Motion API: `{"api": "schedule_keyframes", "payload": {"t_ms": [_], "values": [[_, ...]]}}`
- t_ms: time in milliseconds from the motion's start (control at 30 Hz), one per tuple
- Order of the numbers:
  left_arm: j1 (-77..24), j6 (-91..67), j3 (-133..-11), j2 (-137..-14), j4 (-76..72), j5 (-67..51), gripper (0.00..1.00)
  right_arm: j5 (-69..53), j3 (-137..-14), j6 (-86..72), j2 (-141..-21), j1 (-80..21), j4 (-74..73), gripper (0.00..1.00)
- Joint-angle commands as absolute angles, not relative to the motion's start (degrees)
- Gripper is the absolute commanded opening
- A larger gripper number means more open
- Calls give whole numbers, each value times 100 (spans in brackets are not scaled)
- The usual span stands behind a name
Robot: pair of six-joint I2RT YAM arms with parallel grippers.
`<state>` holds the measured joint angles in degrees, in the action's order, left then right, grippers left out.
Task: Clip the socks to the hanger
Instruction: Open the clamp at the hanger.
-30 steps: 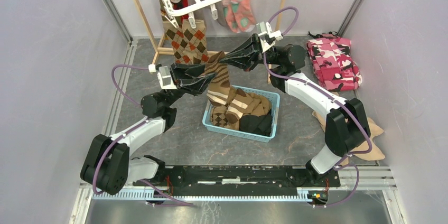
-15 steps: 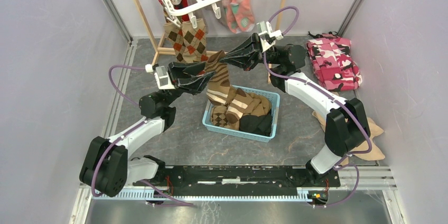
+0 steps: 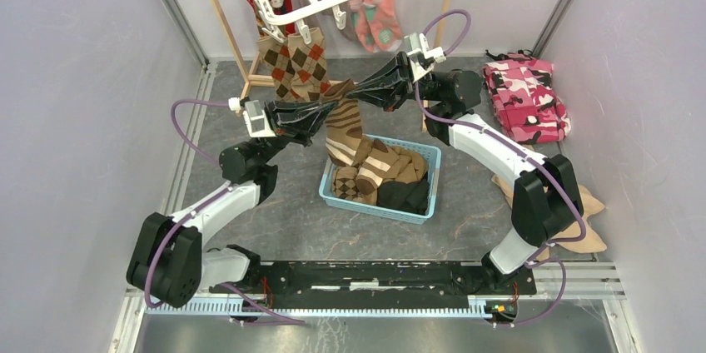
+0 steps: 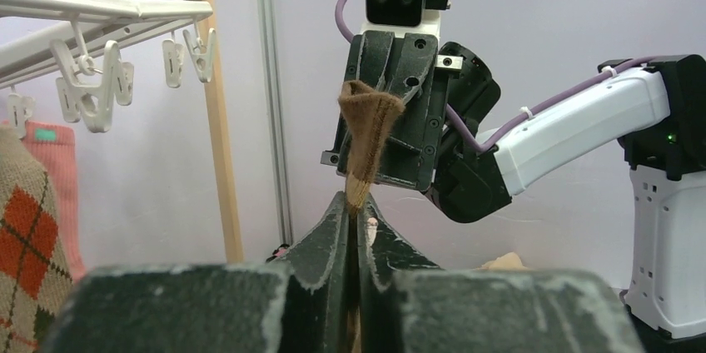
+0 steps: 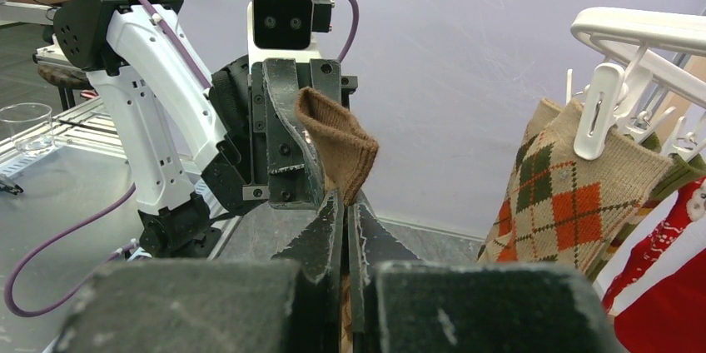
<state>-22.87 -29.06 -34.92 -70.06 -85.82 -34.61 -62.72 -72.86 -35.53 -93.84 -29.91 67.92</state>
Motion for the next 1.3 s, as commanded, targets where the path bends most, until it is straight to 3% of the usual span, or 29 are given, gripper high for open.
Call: {"api": "schedule_keyframes", "payload": {"t_ms": [0,67,233,333,467,567,833,1067,1267], "values": [[-2268,-3006,-3712,-7072,-9944,-3467,5,-6302,-7515,-3508,-9425,-3013,6937,1],[-2266,-3006,-3701,-7069,-9943,-3471,2,-6309,-7522,-3444,-9422,-3013,6859,9],[-2130,-3015,-3480,-6957,-9926,-3464,2,-6210,-7674,-2871,-9328,-2897,6221,50],[-2029,-3023,-3308,-6851,-9921,-3455,2,-6029,-7881,-2288,-9249,-2786,5598,67],[-1931,-3023,-3080,-6741,-9910,-3446,2,-5603,-8251,-1256,-9238,-2713,4534,81],[-1908,-3015,-2965,-6666,-9918,-3461,2,-5217,-8286,-1128,-9261,-2641,4596,87],[-1903,-2832,-2774,-6309,-9631,-3503,2,-4361,-8485,-1990,-9750,-2466,5504,89],[-1904,-2631,-2716,-6073,-9356,-3553,2,-4232,-9259,-3045,-10644,-2469,6243,81],[-1907,-2497,-2686,-5996,-9238,-3533,2,-4143,-9793,-3707,-11193,-2474,6656,79]]}}
